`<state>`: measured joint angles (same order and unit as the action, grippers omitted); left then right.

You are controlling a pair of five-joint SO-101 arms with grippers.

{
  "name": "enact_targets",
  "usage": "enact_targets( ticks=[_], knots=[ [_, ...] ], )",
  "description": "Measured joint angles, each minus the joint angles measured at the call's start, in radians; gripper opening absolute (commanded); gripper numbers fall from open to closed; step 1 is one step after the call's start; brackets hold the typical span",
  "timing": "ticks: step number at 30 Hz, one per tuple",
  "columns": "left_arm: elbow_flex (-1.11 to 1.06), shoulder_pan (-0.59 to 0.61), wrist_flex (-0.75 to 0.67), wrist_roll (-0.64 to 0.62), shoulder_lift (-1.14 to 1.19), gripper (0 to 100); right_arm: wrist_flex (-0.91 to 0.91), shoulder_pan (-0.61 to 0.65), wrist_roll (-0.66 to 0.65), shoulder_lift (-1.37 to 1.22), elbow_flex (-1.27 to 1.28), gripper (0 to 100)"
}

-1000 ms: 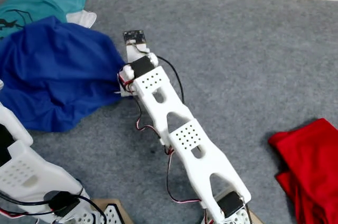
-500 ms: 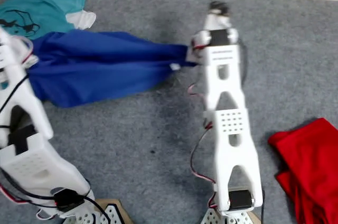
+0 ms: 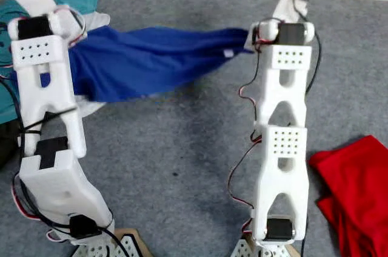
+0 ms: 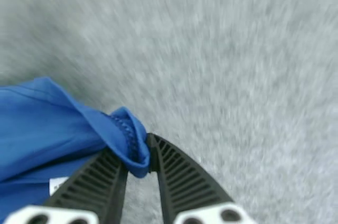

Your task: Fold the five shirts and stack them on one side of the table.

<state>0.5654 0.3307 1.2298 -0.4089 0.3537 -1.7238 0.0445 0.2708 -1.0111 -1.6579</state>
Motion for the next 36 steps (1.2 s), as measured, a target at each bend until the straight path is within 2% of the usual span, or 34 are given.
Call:
enact_targets(
  ticks=[4, 12, 21, 32, 36],
  knots=[
    [0.186, -0.021, 0.000, -0.048, 0.000, 1, 0.064, -0.006, -0.002, 0.107, 0.000, 0.5],
    [0.572, -0.068, 0.000, -0.061, 0.000, 1, 0.176, -0.040, -0.127, 0.341, 0.000, 0.5],
    [1.022, -0.117, 0.008, -0.064, -0.002, 1, 0.224, -0.086, -0.143, 0.611, 0.000, 0.5],
    [1.068, -0.132, 0.040, -0.063, -0.293, 1, 0.235, -0.086, -0.224, 0.881, -0.002, 0.5],
    [1.069, -0.130, 0.071, -0.061, -0.388, 1, 0.160, -0.083, -0.227, 0.950, -0.005, 0.5]
  ],
)
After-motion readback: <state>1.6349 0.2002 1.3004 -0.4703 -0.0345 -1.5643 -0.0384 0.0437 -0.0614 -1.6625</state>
